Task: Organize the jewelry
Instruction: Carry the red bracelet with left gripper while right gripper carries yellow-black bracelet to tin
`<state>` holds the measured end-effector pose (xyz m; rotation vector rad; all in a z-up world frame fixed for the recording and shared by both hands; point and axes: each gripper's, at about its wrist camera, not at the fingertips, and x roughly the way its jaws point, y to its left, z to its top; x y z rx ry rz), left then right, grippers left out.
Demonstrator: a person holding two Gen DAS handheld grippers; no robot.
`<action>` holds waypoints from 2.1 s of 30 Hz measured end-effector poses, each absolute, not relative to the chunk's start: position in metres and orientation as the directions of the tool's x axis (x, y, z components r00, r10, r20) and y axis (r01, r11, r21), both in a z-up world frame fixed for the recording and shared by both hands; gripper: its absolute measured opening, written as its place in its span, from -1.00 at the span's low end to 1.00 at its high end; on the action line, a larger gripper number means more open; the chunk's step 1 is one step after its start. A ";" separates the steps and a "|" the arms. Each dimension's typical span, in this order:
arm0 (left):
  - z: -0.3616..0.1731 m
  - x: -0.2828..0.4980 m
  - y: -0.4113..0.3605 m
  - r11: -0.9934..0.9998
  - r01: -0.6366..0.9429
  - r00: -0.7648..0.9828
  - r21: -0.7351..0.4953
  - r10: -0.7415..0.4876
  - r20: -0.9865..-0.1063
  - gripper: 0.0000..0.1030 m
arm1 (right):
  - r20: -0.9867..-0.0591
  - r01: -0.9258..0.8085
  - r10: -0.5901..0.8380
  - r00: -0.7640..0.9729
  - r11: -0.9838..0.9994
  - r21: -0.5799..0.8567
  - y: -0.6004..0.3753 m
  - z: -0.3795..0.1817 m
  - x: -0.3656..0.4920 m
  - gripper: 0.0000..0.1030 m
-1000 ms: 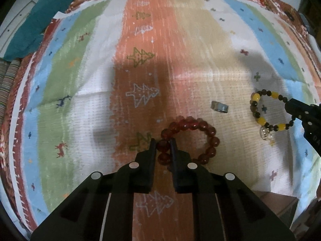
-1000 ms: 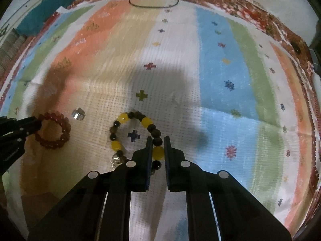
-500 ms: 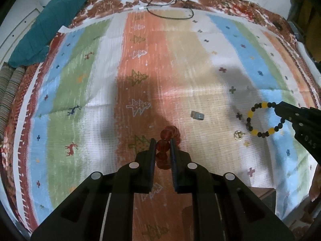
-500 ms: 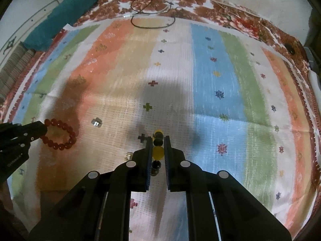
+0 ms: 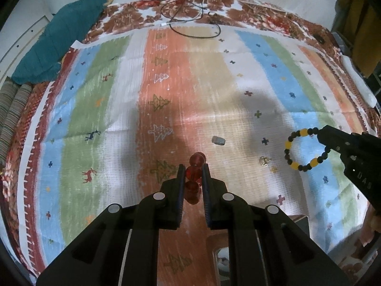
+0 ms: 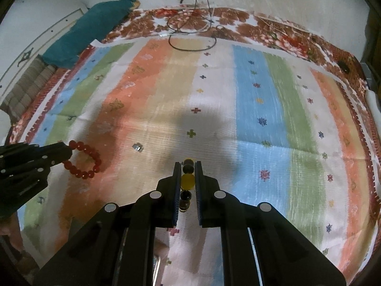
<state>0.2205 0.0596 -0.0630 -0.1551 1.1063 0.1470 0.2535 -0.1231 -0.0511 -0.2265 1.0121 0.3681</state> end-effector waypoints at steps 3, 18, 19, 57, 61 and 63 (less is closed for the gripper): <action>-0.057 0.214 0.058 0.980 -0.193 0.454 -0.057 0.038 -0.890 -0.75 | -0.849 -0.408 0.206 0.486 0.913 -0.011 -0.123 -0.045 0.247 -0.77; -0.034 0.190 0.046 0.982 -0.171 0.512 -0.081 0.019 -0.859 -0.75 | -0.818 -0.432 0.254 0.515 0.902 0.008 -0.123 -0.027 0.219 -0.76; -0.032 0.188 0.045 0.981 -0.170 0.518 -0.090 0.011 -0.855 -0.75 | -0.816 -0.433 0.257 0.518 0.901 0.008 -0.124 -0.025 0.216 -0.77; -0.007 0.122 0.006 0.992 -0.087 0.601 -0.088 -0.018 -0.799 -0.75 | -0.771 -0.500 0.329 0.545 0.866 0.016 -0.126 -0.007 0.137 -0.76; -0.008 0.114 0.004 0.992 -0.084 0.604 -0.093 -0.024 -0.797 -0.75 | -0.774 -0.503 0.327 0.542 0.864 0.014 -0.127 -0.010 0.130 -0.76; -0.008 0.109 0.003 0.992 -0.081 0.605 -0.095 -0.027 -0.796 -0.75 | -0.775 -0.504 0.328 0.540 0.863 0.014 -0.128 -0.011 0.127 -0.76</action>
